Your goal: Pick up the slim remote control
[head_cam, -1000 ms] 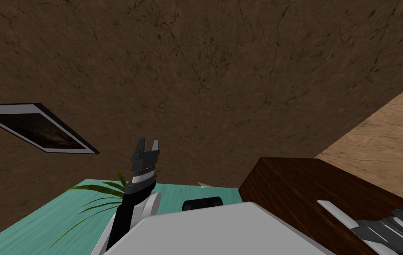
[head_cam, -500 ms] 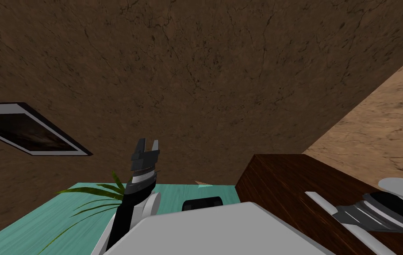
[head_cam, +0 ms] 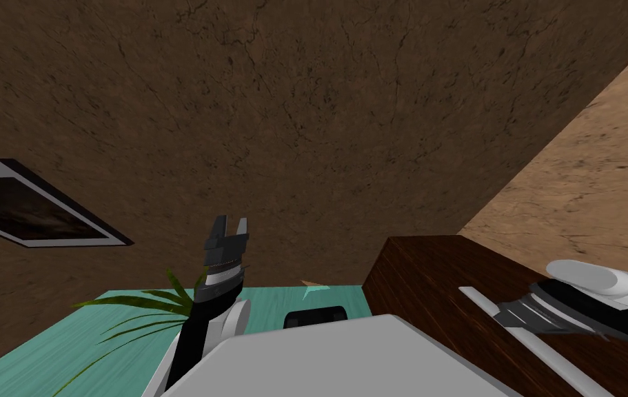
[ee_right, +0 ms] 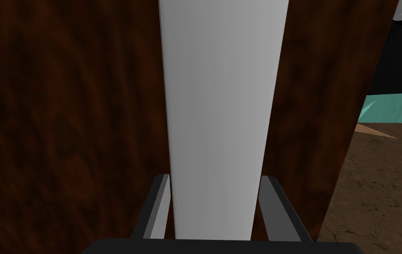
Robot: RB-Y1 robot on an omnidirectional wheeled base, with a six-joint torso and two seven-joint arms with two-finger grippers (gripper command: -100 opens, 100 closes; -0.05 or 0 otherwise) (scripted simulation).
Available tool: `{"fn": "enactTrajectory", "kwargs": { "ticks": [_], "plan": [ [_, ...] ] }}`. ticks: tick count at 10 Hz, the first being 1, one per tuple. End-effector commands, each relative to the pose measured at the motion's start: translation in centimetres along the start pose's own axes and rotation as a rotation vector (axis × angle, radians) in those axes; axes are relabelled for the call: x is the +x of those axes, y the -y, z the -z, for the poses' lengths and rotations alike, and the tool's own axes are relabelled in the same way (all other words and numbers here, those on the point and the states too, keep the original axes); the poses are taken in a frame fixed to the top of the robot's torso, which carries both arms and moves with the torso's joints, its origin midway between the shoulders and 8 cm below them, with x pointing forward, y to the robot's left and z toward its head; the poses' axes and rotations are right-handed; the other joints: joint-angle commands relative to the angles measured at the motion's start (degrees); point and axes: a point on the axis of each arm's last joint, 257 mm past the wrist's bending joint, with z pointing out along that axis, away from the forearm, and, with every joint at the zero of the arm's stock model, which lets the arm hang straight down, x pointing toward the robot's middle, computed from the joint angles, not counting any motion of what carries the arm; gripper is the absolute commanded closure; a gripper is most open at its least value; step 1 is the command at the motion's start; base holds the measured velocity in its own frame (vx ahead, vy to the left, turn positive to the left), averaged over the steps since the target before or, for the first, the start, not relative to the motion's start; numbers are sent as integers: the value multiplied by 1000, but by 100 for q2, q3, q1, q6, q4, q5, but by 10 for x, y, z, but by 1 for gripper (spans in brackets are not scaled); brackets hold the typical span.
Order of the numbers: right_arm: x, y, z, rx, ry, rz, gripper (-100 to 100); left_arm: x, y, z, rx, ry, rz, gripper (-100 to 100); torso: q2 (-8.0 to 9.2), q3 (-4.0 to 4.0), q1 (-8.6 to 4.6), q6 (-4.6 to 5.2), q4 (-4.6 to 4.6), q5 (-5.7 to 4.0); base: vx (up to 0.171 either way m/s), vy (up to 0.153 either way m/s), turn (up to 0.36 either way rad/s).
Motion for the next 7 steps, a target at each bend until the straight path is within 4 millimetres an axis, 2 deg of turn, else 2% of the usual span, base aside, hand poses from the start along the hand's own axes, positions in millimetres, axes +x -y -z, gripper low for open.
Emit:
{"fn": "enactTrajectory", "kwargs": {
  "ticks": [1,2,3,6,7],
  "plan": [
    [-6,-12,-3,-18,0,-5,100,0,0,0,0,0,0,0,0,0,0,0,0,0,-19,-26,6],
    [-6,-12,-3,-19,0,-4,100,0,0,0,0,0,0,0,-7,-3,7,-3,0,-1,0,-3,15],
    [-18,-10,4,12,-2,8,100,0,0,0,0,0,0,0,-14,-7,15,-4,-1,0,-28,-32,-98],
    [-24,-27,-2,-19,-2,9,100,0,0,0,0,0,0,0,-6,-2,11,-2,1,4,-19,-29,-13],
    [-34,-23,7,16,-1,18,100,0,0,0,0,0,0,0,-12,-6,18,-4,-1,4,-28,-33,-101]
  ]
}}
